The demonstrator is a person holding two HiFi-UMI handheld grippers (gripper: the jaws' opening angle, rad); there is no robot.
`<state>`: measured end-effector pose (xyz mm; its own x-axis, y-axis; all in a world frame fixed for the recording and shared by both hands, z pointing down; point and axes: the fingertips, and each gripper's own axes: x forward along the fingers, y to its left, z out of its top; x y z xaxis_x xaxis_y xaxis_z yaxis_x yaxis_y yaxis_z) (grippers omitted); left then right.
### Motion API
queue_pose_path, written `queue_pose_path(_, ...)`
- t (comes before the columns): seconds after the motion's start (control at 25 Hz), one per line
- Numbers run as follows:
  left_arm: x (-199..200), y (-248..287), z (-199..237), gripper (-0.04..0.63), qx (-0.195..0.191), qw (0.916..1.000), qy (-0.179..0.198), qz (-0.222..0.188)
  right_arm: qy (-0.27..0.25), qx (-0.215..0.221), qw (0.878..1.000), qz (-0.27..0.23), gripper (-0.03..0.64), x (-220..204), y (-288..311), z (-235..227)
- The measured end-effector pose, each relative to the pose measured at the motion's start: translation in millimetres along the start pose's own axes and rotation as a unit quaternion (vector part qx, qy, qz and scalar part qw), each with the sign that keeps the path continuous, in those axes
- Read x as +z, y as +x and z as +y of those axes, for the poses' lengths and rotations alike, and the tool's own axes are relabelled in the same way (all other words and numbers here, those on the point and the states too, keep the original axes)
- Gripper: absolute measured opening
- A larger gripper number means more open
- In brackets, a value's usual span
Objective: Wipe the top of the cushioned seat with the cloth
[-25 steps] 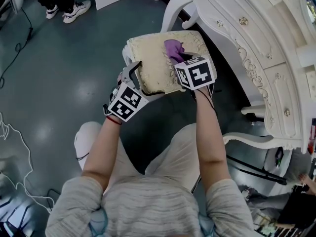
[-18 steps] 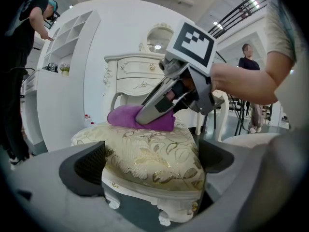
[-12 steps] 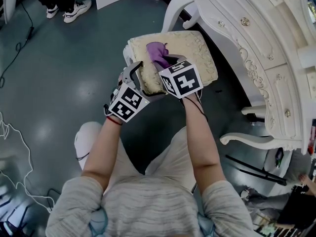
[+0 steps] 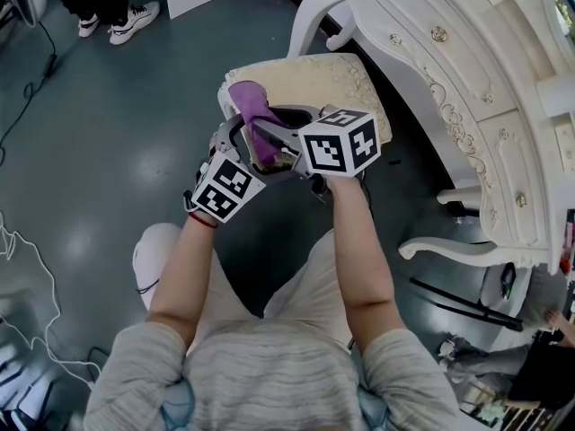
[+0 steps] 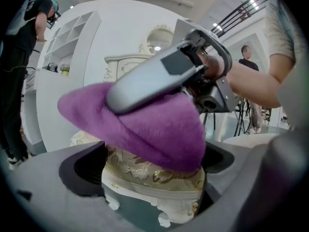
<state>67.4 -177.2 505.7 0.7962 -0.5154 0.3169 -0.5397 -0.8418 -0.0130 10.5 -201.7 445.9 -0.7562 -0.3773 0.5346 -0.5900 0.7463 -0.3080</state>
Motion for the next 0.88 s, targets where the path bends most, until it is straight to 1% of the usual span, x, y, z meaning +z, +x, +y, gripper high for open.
queue_pose_path(0.04, 0, 0, 0, 0.592, 0.000, 1.0000, 0.000, -0.001, 0.013, 0.015, 1.000, -0.021, 0.099, 6, -7, 3)
queue_pose_path(0.08, 0, 0, 0, 0.592, -0.001, 1.0000, 0.000, -0.001, 0.018, 0.014, 0.999, -0.037, 0.098, 10, -16, 1)
queue_pose_path(0.12, 0, 0, 0, 0.592, -0.001, 1.0000, 0.000, -0.002, 0.015, 0.000, 0.999, -0.046, 0.098, 13, -27, -5)
queue_pose_path(0.24, 0, -1, 0, 0.592, -0.001, 1.0000, 0.000, -0.003, -0.007, -0.084, 0.995, -0.050, 0.098, 13, -68, -41)
queue_pose_path(0.36, 0, -1, 0, 0.592, -0.001, 1.0000, 0.000, -0.003, -0.013, -0.170, 0.984, -0.046, 0.098, 5, -112, -83)
queue_pose_path(0.48, 1, -1, 0, 0.592, -0.001, 1.0000, 0.000, -0.002, -0.024, -0.252, 0.967, -0.018, 0.098, -11, -152, -124)
queue_pose_path(0.56, 1, 0, 0, 0.592, -0.001, 1.0000, 0.000, -0.002, -0.035, -0.309, 0.950, 0.015, 0.098, -25, -175, -151)
queue_pose_path(0.64, 1, 0, 0, 0.592, -0.001, 1.0000, 0.000, -0.002, -0.041, -0.355, 0.933, 0.048, 0.098, -40, -194, -175)
queue_pose_path(0.68, 1, 0, 0, 0.592, 0.000, 1.0000, 0.000, -0.001, -0.042, -0.373, 0.925, 0.062, 0.098, -47, -200, -185)
queue_pose_path(0.76, 1, -1, 0, 0.592, 0.000, 1.0000, 0.000, -0.001, -0.042, -0.396, 0.913, 0.084, 0.099, -60, -208, -201)
queue_pose_path(0.84, 0, -1, 0, 0.592, 0.000, 1.0000, -0.001, 0.000, -0.043, -0.408, 0.907, 0.098, 0.098, -69, -211, -212)
queue_pose_path(0.88, 0, -1, 0, 0.592, 0.000, 1.0000, -0.001, 0.000, -0.043, -0.411, 0.905, 0.100, 0.099, -72, -210, -215)
